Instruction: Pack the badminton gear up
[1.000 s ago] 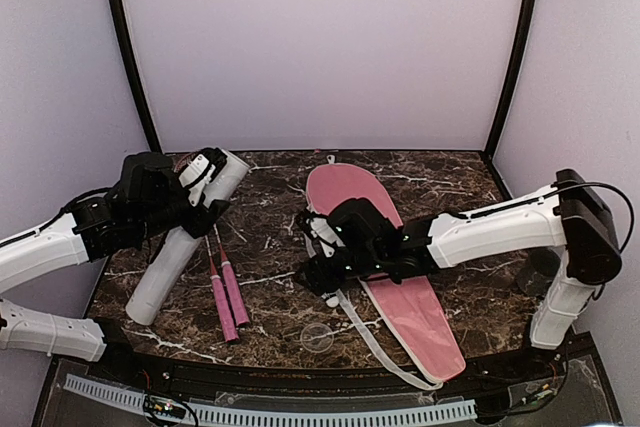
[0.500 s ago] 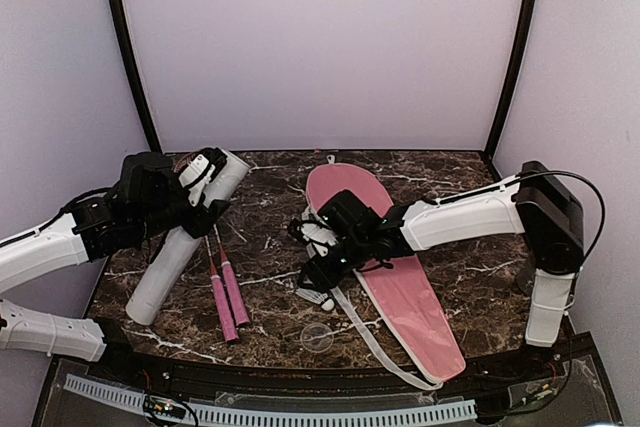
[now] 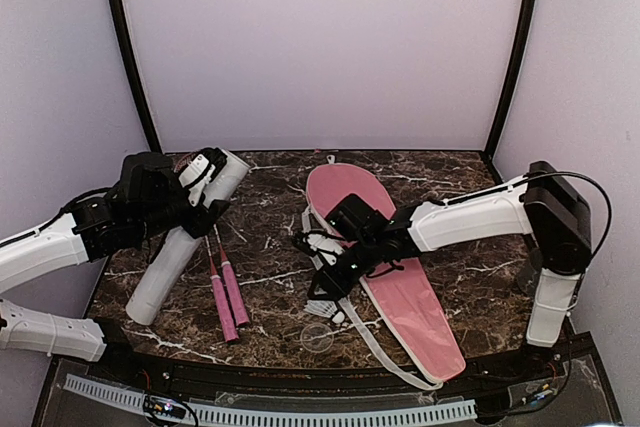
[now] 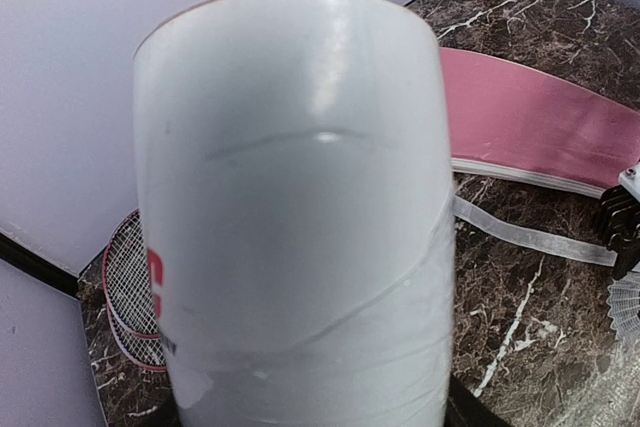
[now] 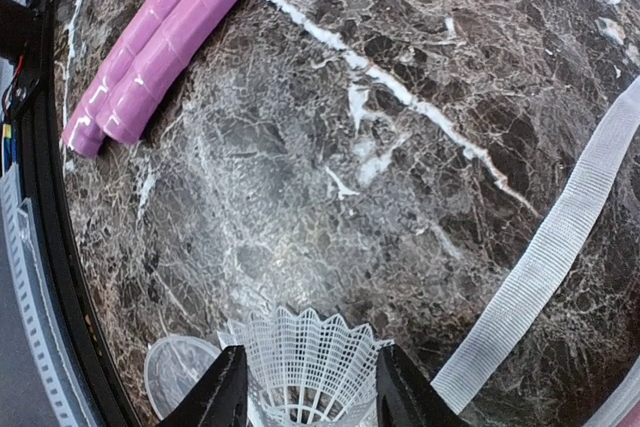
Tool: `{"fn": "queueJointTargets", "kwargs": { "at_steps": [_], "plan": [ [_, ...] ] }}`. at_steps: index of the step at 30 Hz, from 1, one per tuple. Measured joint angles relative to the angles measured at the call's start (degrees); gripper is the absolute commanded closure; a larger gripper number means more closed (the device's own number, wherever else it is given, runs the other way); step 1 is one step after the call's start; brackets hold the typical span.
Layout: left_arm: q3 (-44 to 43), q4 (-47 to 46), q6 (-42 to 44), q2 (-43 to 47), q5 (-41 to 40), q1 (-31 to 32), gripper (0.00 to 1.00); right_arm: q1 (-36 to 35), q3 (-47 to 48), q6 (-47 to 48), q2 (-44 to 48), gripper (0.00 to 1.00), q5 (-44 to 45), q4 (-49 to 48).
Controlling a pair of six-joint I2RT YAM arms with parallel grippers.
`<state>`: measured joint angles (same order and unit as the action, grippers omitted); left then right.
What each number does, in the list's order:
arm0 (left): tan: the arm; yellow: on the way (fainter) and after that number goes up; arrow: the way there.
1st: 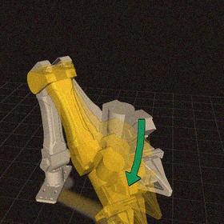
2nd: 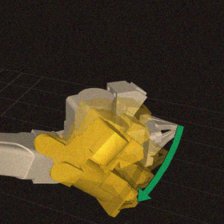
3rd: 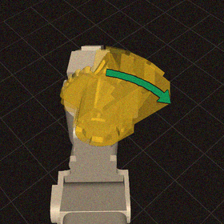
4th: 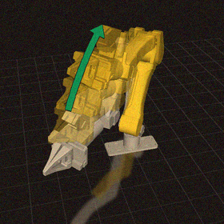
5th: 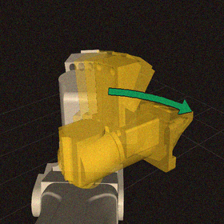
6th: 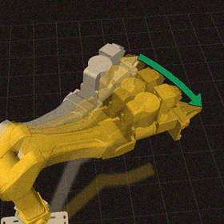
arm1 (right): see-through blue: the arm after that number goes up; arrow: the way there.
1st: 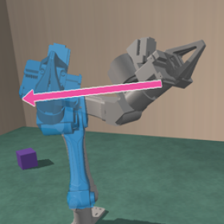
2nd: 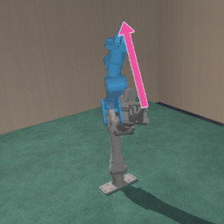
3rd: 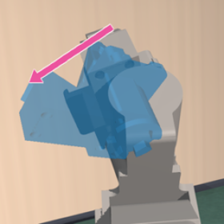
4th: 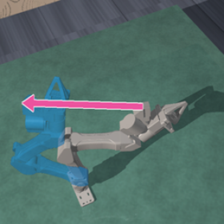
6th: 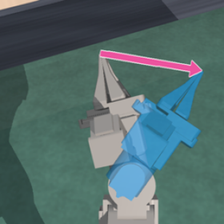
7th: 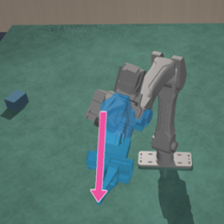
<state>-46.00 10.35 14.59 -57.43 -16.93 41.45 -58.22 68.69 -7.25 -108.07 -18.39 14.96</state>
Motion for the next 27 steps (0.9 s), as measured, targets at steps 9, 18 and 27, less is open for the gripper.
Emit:
{"fn": "queueJointTargets", "kwargs": {
  "at_steps": [9,18,27],
  "plan": [
    [0.0,0.0,0.0,0.0,0.1,0.0,0.41,0.0,-0.8,-4.6,2.9,0.39,3.3,2.4],
    [0.0,0.0,0.0,0.0,0.4,0.0,0.41,-1.2,6.0,-16.1,2.9,0.38,13.2,9.6],
    [0.0,0.0,0.0,-0.1,0.5,0.0,0.41,-4.6,13.3,-20.5,-2.0,0.43,21.0,19.4]
  ]
}}
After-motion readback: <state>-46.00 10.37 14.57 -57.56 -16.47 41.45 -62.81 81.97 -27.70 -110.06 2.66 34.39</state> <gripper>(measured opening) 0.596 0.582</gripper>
